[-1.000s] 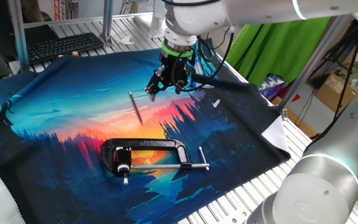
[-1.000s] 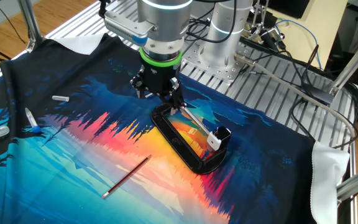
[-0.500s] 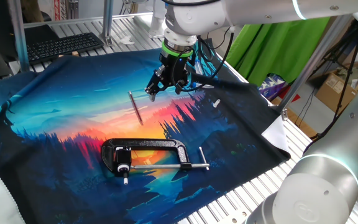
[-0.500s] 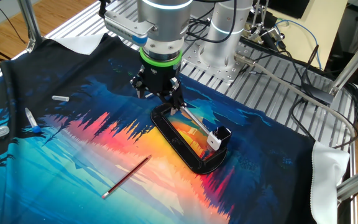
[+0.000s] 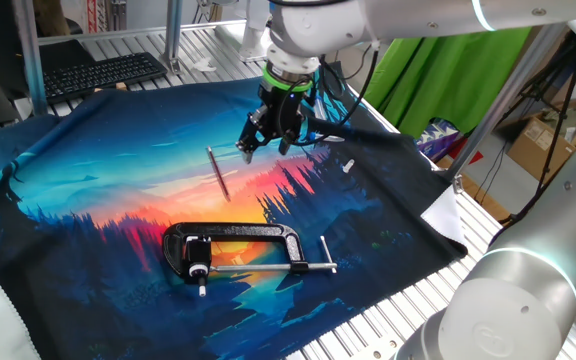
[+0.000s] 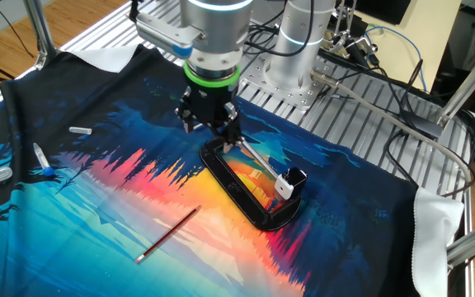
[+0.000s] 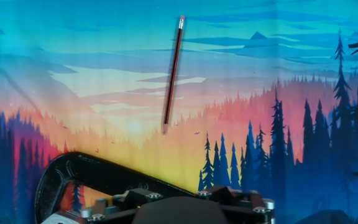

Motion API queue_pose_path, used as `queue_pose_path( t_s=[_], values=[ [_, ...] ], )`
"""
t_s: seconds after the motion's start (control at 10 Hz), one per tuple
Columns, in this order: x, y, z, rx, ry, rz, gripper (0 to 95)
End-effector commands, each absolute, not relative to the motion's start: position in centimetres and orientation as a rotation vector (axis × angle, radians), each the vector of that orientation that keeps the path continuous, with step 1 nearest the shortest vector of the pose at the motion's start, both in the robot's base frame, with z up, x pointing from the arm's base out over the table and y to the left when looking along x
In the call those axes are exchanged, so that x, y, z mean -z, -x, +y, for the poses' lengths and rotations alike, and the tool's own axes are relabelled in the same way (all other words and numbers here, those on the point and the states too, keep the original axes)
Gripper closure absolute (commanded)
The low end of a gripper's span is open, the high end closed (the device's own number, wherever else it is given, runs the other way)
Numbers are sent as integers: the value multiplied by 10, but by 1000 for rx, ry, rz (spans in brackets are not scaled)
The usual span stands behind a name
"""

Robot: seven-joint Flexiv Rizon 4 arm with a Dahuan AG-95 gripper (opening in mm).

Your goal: Insert the pencil into the pencil sharpener

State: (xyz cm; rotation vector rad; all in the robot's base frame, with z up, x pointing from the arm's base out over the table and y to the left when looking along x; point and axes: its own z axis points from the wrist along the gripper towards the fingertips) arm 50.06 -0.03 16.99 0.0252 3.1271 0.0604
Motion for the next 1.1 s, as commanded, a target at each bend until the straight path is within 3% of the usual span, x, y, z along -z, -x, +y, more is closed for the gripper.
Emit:
queue_pose_path(
  t_s=[0.1, 0.8, 1.1],
  values=[
    [-170, -500, 0, -54, 63, 3126, 950],
    [-170, -500, 0, -29, 279, 3116, 950],
    [-170, -500, 0, 65, 378, 3107, 950]
  ],
)
